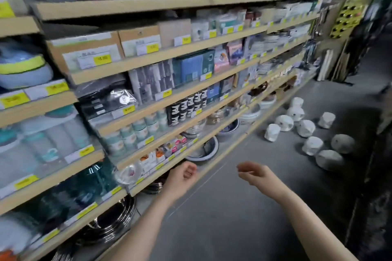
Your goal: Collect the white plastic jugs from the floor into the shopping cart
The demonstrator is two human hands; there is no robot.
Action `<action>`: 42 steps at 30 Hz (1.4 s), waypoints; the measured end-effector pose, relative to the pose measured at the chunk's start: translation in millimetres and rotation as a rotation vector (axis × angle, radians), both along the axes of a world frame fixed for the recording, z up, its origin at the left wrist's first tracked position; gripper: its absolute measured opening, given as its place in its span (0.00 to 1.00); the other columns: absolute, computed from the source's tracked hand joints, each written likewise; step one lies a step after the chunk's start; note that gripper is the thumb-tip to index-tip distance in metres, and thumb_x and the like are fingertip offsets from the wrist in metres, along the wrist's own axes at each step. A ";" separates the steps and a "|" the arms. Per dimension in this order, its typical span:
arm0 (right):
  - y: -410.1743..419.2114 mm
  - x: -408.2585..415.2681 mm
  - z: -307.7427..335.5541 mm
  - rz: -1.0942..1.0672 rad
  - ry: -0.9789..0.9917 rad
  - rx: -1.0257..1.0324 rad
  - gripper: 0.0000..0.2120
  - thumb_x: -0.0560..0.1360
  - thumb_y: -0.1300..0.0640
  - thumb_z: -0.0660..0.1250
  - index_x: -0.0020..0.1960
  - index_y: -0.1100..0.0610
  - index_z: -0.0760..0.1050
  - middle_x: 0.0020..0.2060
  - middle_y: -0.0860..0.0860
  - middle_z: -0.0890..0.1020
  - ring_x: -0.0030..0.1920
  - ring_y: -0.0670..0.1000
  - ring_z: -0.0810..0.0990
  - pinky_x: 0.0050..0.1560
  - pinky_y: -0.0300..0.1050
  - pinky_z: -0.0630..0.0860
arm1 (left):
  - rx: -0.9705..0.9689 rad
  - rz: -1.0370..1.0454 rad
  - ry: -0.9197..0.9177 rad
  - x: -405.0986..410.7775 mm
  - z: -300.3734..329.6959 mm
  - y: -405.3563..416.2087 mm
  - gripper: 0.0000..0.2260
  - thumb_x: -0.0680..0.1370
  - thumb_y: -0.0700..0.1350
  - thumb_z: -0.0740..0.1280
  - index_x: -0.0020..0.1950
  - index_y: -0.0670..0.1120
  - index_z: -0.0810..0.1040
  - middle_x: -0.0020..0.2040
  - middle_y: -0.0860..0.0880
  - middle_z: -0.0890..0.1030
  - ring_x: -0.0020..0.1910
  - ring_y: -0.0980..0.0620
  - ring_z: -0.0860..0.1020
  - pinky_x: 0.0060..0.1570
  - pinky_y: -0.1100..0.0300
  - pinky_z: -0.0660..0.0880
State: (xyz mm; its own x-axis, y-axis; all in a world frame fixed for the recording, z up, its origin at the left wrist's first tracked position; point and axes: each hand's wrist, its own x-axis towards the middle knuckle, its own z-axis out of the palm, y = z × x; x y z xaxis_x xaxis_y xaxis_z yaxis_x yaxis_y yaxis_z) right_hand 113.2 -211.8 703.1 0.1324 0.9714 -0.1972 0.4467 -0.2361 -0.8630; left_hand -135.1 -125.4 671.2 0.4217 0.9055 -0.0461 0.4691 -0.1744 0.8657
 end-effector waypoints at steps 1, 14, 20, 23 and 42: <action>5.3 19.8 -2.7 -0.025 -0.002 -0.013 0.07 0.75 0.58 0.68 0.52 0.49 0.77 0.48 0.47 0.82 0.44 0.40 0.79 0.41 0.29 0.72 | -0.001 -0.022 0.002 19.6 -0.2 10.0 0.03 0.77 0.41 0.68 0.49 0.49 0.76 0.43 0.52 0.79 0.41 0.52 0.78 0.44 0.65 0.74; 150.8 208.7 -43.2 -0.252 -0.021 -0.094 0.10 0.75 0.56 0.68 0.56 0.52 0.76 0.49 0.46 0.81 0.44 0.38 0.78 0.38 0.25 0.71 | -0.018 -0.297 0.028 244.6 -22.0 220.3 0.05 0.77 0.39 0.67 0.51 0.46 0.76 0.42 0.51 0.76 0.36 0.58 0.72 0.41 0.71 0.69; 237.3 290.8 -33.4 -0.380 -0.064 -0.125 0.08 0.75 0.54 0.68 0.55 0.49 0.76 0.49 0.44 0.81 0.46 0.40 0.79 0.40 0.28 0.71 | 0.022 -0.483 0.132 348.6 -6.9 341.5 0.07 0.77 0.40 0.66 0.55 0.46 0.75 0.44 0.51 0.76 0.40 0.55 0.73 0.38 0.75 0.69; 262.7 329.7 -36.5 -0.444 -0.048 -0.163 0.09 0.75 0.55 0.69 0.55 0.51 0.77 0.49 0.47 0.82 0.48 0.45 0.80 0.49 0.34 0.75 | 0.052 -0.533 0.148 400.1 -9.8 380.6 0.06 0.76 0.39 0.67 0.53 0.46 0.75 0.40 0.52 0.76 0.35 0.57 0.71 0.37 0.71 0.69; 332.2 723.7 -89.8 -0.544 -0.060 -0.331 0.19 0.74 0.56 0.69 0.63 0.54 0.70 0.54 0.49 0.76 0.52 0.45 0.75 0.40 0.24 0.70 | -0.050 -0.611 0.242 777.4 -62.1 482.4 0.09 0.77 0.42 0.66 0.56 0.47 0.76 0.45 0.48 0.78 0.40 0.53 0.74 0.42 0.68 0.71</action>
